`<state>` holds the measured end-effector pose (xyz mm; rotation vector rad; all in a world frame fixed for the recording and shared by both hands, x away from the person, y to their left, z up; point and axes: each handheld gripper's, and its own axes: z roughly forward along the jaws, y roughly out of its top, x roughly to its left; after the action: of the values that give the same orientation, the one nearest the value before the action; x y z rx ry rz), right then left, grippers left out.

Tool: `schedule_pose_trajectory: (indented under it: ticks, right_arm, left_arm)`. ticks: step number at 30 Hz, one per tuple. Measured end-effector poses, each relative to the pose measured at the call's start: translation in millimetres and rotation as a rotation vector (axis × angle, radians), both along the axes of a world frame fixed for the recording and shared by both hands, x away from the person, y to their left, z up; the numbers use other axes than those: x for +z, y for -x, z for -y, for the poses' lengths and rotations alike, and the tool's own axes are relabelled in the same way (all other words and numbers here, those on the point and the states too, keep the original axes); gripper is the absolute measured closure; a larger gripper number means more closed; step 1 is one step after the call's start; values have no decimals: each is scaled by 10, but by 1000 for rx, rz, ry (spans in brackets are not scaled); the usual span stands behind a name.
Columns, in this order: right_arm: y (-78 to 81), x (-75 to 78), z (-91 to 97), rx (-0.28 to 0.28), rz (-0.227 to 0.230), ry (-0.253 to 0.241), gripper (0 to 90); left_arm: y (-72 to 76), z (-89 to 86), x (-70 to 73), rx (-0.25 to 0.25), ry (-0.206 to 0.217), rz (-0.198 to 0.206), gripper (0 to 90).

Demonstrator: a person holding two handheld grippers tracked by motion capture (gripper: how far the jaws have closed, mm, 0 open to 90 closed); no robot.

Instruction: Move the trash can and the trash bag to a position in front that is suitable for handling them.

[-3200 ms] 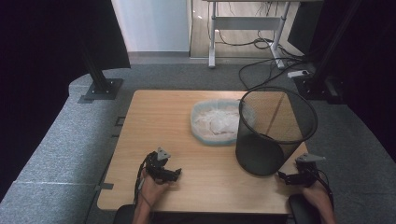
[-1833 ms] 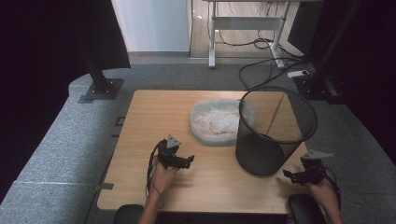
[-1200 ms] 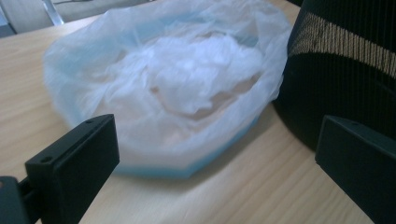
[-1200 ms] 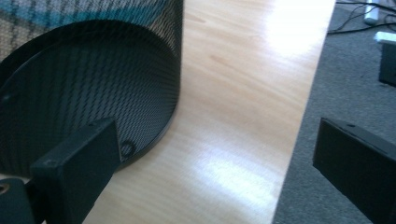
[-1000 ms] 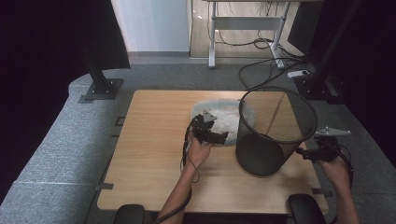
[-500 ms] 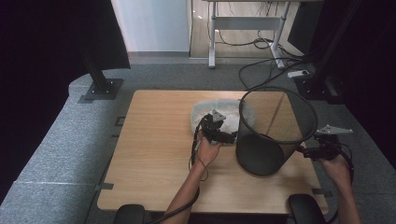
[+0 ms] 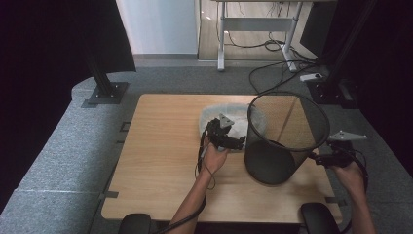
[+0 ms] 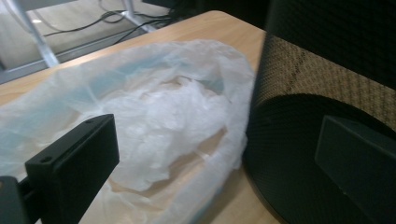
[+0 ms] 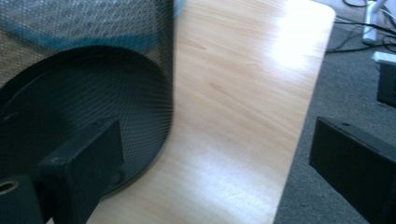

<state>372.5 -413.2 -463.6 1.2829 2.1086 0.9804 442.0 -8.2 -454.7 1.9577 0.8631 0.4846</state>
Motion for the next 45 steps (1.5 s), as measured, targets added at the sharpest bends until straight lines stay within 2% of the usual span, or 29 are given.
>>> schedule_pose_trajectory:
  ticks: [2,6,13,16,21,28,36,45]
  right_arm:
    - [-74,7,10,-16,3,1,29]
    - [-146,22,-10,-25,11,12,42]
    - [-63,23,-66,-8,25,17,65]
    - [-30,32,-142,14,17,18,65]
    - [6,39,-260,51,14,20,66]
    - [38,53,-568,140,5,24,64]
    - [34,66,-801,177,10,40,64]
    - [-1,38,-1094,233,1,23,59]
  left_arm:
    - [-26,23,19,19,1,3,0]
    - [-21,38,31,20,2,6,0]
    - [72,-48,32,-2,2,-1,0]
    - [131,-121,29,2,6,-3,0]
    - [218,-295,34,18,5,-7,0]
    - [322,-602,23,43,20,-14,0]
    - [444,-875,39,59,7,-11,0]
    - [521,-1202,41,87,16,-25,0]
